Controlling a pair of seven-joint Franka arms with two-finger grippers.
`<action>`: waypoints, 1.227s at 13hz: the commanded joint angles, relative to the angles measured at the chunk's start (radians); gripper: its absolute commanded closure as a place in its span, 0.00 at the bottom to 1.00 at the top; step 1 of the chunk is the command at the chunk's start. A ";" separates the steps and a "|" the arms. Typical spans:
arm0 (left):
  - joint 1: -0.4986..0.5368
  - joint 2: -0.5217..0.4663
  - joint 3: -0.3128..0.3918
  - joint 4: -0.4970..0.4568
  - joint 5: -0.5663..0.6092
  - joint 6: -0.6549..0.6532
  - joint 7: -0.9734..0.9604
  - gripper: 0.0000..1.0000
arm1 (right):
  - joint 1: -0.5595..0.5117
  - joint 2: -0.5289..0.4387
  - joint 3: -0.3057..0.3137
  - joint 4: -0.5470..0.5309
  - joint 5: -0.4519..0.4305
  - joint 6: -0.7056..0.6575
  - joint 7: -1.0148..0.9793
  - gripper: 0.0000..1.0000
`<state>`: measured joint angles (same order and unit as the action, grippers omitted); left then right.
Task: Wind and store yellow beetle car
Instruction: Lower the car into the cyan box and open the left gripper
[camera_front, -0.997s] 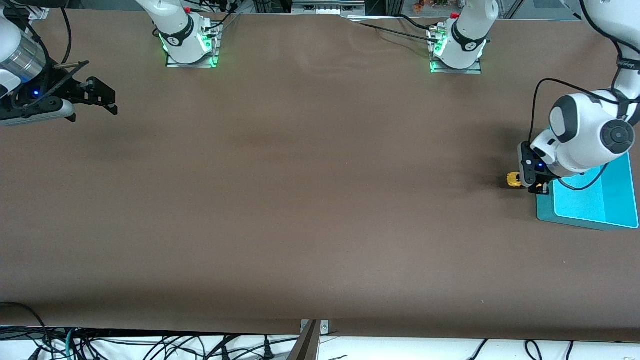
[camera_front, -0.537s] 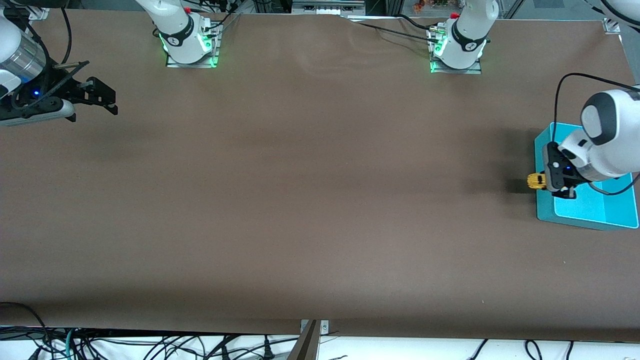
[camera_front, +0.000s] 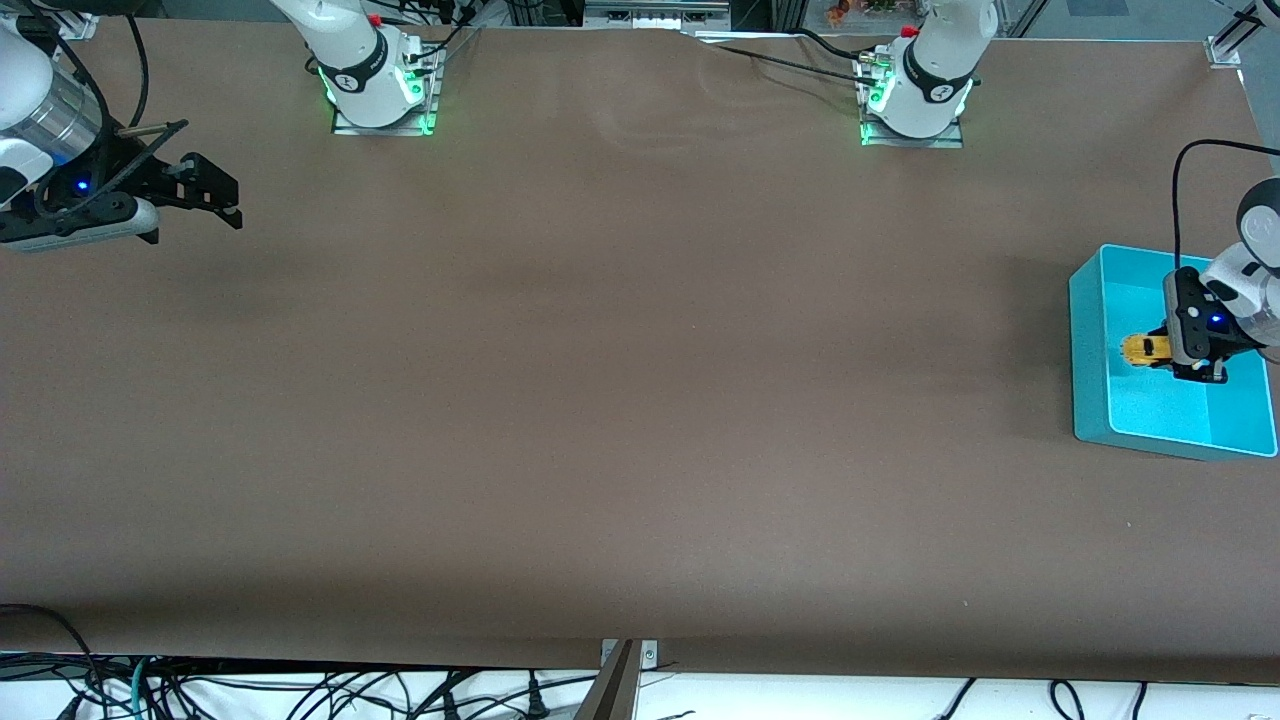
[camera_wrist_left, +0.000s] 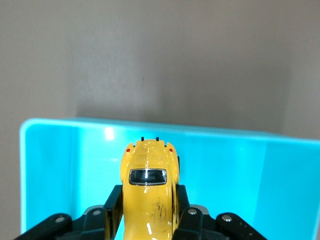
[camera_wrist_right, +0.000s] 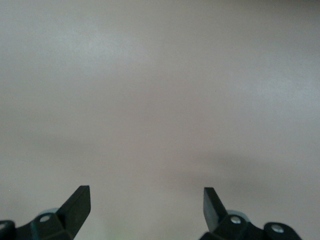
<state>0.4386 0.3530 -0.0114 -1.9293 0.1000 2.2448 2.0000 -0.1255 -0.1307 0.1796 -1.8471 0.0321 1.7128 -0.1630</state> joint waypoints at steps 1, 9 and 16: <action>0.044 0.102 -0.012 0.030 0.032 0.100 0.077 1.00 | 0.007 0.003 -0.003 0.022 -0.011 -0.022 0.007 0.00; 0.055 0.225 -0.010 0.030 0.056 0.239 0.083 1.00 | 0.007 0.006 -0.003 0.022 -0.011 -0.022 0.005 0.00; 0.055 0.264 -0.010 0.027 0.043 0.271 0.079 1.00 | 0.007 0.006 -0.003 0.022 -0.011 -0.024 0.005 0.00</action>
<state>0.4871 0.5743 -0.0144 -1.9244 0.1224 2.4934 2.0724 -0.1254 -0.1284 0.1795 -1.8467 0.0313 1.7120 -0.1630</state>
